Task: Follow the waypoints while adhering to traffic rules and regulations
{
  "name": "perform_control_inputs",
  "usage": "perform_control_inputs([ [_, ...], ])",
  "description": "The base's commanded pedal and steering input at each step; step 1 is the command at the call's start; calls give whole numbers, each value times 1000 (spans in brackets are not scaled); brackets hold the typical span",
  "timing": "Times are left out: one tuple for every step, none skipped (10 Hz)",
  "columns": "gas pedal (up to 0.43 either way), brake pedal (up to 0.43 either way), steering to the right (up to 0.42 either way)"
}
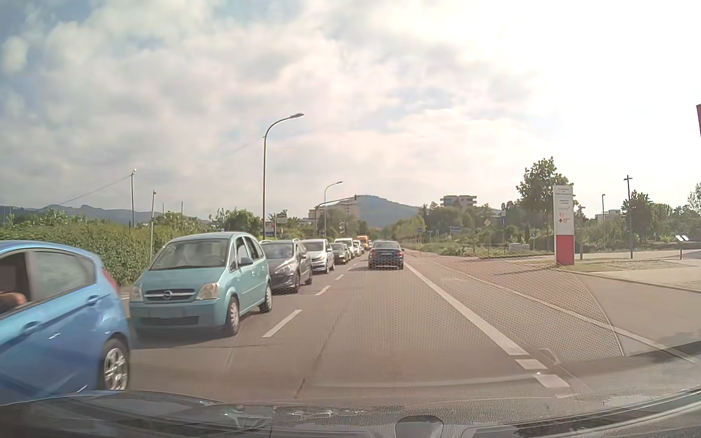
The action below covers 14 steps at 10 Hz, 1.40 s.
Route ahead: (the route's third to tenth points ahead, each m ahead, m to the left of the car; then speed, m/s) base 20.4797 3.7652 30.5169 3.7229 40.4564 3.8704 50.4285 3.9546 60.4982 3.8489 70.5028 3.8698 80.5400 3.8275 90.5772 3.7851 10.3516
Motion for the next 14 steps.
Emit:
perform_control_inputs([
  [0,0,2],
  [0,0,2],
  [0,0,0],
  [0,0,0],
  [0,0,0],
  [0,0,0],
  [28,0,0],
  [28,0,0],
  [39,0,0],
  [39,0,0],
  [39,0,0],
  [39,0,0],
  [39,0,0],
  [67,0,0],
])
